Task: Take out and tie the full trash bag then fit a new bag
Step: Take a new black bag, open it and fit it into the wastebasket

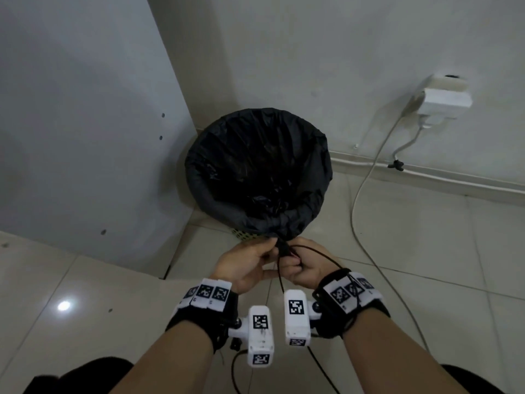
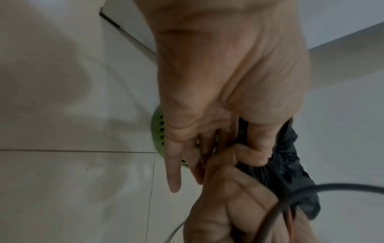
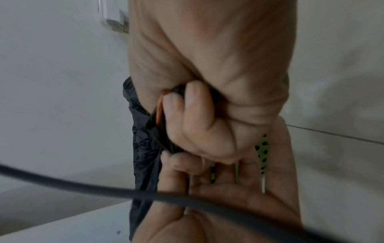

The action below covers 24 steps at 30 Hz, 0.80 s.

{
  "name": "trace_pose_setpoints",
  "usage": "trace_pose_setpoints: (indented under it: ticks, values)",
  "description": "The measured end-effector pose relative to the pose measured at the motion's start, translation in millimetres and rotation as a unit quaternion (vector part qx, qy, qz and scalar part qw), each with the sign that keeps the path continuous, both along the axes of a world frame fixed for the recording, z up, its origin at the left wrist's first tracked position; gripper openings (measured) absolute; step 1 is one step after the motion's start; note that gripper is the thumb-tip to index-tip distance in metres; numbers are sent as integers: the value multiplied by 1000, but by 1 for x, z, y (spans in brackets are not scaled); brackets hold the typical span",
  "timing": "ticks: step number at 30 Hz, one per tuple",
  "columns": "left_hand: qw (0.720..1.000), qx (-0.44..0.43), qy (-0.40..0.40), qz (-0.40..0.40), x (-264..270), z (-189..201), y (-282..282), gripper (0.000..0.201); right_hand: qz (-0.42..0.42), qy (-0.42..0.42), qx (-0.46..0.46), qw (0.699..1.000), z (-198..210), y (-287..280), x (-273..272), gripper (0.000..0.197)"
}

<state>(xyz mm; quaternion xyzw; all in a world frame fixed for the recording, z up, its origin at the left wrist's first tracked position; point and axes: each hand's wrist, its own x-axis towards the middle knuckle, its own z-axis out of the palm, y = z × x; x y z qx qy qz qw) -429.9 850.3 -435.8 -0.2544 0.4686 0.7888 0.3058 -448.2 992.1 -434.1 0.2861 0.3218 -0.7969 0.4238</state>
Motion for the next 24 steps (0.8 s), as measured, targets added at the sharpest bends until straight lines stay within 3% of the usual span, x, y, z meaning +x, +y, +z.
trace_pose_setpoints:
  ticks: [4, 7, 9, 12, 13, 14, 15, 16, 18, 19, 21, 24]
  values:
    - [998, -60, 12, 11, -7, 7, 4, 27, 44, 49, 92, 994, 12, 7, 0, 16]
    - [992, -113, 39, 39, -12, 7, 7, 19, 81, 143, 213, 963, 35, 20, 9, 23]
    - [989, -129, 51, 57, -11, 9, 10, 14, 95, 233, 307, 918, 47, 22, 14, 26]
    - [987, -136, 53, 72, -11, 7, 12, 19, 126, 366, 449, 805, 43, 11, 17, 17]
    - [986, -141, 54, 70, -11, 6, 10, 21, 130, 383, 478, 779, 36, 8, 17, 11]
    - [986, -145, 56, 65, -11, 4, 8, 23, 127, 384, 491, 772, 28, 7, 16, 10]
    - [986, -148, 54, 58, -11, 2, 5, 22, 114, 361, 483, 790, 21, 7, 13, 13]
    - [986, -149, 53, 50, -10, -1, 2, 19, 86, 315, 442, 836, 17, 8, 10, 16]
    - [990, -122, 55, 36, -8, -3, -1, 14, 21, 194, 277, 941, 12, 11, 5, 21]
    - [994, -95, 50, 30, -6, -4, 1, 15, 2, 134, 181, 974, 10, 13, 3, 22]
    - [998, -46, 27, 21, -5, -6, 7, 16, 2, 58, 31, 998, 10, 16, 2, 18]
    - [1000, -2, -18, -9, -4, -6, 12, 23, 17, 22, -51, 998, 11, 16, 0, 14]
